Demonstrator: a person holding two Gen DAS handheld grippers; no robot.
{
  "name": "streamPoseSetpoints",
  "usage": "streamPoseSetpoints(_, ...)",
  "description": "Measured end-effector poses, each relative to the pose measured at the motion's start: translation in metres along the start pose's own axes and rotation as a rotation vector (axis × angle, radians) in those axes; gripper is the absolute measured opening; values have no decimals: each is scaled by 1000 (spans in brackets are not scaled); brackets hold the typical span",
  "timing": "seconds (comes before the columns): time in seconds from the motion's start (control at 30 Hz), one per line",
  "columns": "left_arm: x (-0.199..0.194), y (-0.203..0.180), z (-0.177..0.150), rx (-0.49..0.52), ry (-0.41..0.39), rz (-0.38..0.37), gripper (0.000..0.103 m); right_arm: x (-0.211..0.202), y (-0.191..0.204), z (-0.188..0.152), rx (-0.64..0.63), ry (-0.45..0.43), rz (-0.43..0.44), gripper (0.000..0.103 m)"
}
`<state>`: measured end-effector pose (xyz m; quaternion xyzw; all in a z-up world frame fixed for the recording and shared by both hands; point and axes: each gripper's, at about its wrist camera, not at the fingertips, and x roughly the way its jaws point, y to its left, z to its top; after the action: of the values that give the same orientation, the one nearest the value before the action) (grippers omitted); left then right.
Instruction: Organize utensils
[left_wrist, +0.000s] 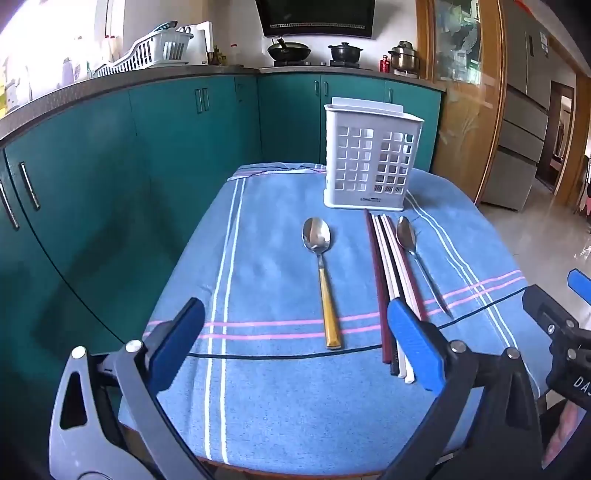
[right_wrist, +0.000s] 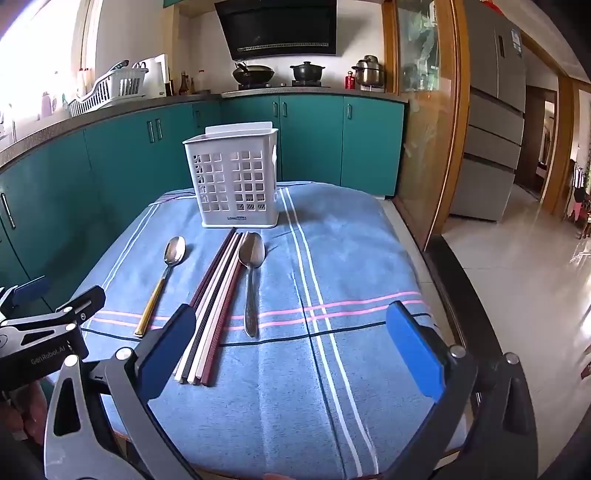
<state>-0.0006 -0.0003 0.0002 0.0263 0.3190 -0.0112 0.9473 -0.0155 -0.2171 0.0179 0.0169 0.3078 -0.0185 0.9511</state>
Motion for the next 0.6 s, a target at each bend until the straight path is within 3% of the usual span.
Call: streamPoseSetpoints(0.6, 3, 0, 0, -23, 23, -6, 98, -1, -2, 3, -10, 4, -3, 100)
